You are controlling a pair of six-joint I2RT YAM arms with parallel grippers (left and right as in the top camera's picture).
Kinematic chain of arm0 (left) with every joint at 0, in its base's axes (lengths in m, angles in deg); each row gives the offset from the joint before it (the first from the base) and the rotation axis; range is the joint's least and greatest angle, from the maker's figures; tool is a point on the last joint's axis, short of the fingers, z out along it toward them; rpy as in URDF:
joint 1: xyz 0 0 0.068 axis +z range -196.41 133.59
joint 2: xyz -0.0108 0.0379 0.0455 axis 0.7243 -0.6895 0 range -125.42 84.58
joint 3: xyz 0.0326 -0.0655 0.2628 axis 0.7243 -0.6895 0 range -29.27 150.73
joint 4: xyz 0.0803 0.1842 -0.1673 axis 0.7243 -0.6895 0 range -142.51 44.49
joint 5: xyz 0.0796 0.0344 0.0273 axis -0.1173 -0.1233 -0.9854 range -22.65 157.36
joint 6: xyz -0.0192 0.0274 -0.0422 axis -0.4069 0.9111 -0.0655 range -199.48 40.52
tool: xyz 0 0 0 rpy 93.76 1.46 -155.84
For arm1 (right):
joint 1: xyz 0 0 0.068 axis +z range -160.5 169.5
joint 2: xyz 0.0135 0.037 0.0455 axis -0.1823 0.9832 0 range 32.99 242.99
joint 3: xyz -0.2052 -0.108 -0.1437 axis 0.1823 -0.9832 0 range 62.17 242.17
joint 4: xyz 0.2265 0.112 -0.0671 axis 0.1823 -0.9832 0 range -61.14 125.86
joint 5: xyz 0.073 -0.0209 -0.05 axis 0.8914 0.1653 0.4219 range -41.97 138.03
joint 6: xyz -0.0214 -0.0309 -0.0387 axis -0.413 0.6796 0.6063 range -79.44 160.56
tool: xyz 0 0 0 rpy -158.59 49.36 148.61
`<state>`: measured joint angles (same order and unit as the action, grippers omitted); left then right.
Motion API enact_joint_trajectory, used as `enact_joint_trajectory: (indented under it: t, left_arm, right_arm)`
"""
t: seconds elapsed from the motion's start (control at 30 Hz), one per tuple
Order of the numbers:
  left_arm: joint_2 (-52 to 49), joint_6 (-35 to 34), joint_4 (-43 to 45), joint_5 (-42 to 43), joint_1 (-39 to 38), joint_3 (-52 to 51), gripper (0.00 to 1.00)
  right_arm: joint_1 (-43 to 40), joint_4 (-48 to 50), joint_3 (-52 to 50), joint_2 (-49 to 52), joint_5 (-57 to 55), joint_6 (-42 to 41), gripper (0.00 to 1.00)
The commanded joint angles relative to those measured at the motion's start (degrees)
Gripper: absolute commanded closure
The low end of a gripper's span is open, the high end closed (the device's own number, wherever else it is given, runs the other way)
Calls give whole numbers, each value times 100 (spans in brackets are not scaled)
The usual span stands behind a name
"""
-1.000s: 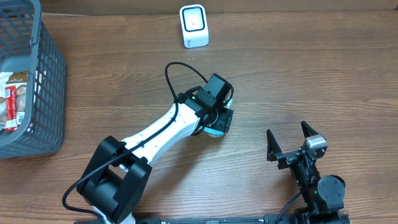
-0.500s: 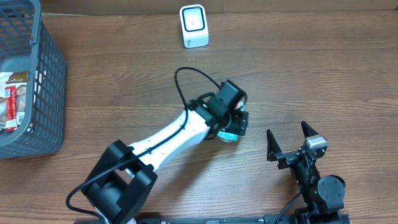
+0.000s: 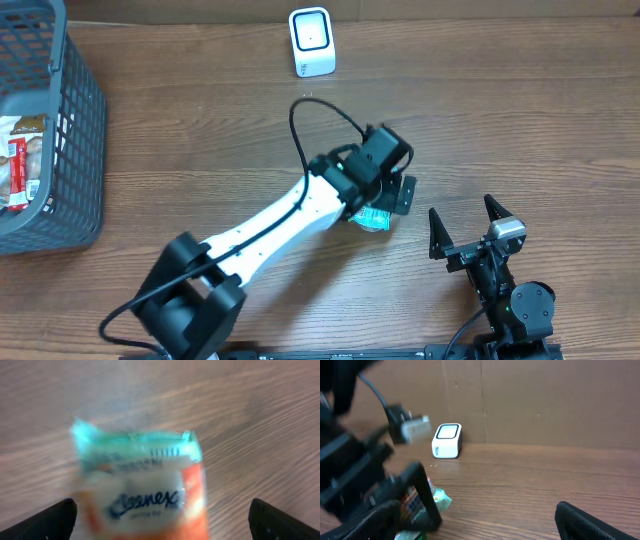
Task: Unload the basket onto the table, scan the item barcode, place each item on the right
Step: 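Lower the tissue pack onto the table and open the left gripper, then move the left gripper back into the basket and grasp the brown snack bag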
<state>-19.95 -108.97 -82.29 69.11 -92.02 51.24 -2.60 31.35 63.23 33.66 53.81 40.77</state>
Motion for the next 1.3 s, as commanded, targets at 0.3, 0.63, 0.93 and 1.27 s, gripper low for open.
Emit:
enact_joint_trajectory:
  t: [0.3, 0.63, 0.93, 1.27]
  left_arm:
    - [887, 1932, -1287, -1200, 1578, 1884, 0]
    - [1128, 3338, -1270, -1720, 4325, 2579, 0]
    - [1158, 3338, -1196, -1394, 6459, 2861, 0]
    - [540, 3676, -1204, -616, 8081, 2774, 0]
  right_arm:
    - [-20, 28, -59, -50, 31, 9, 0]
    - [-20, 28, -59, -50, 33, 9, 0]
    - [-20, 28, -59, -50, 33, 9, 0]
    - [-20, 28, -59, -50, 31, 7, 0]
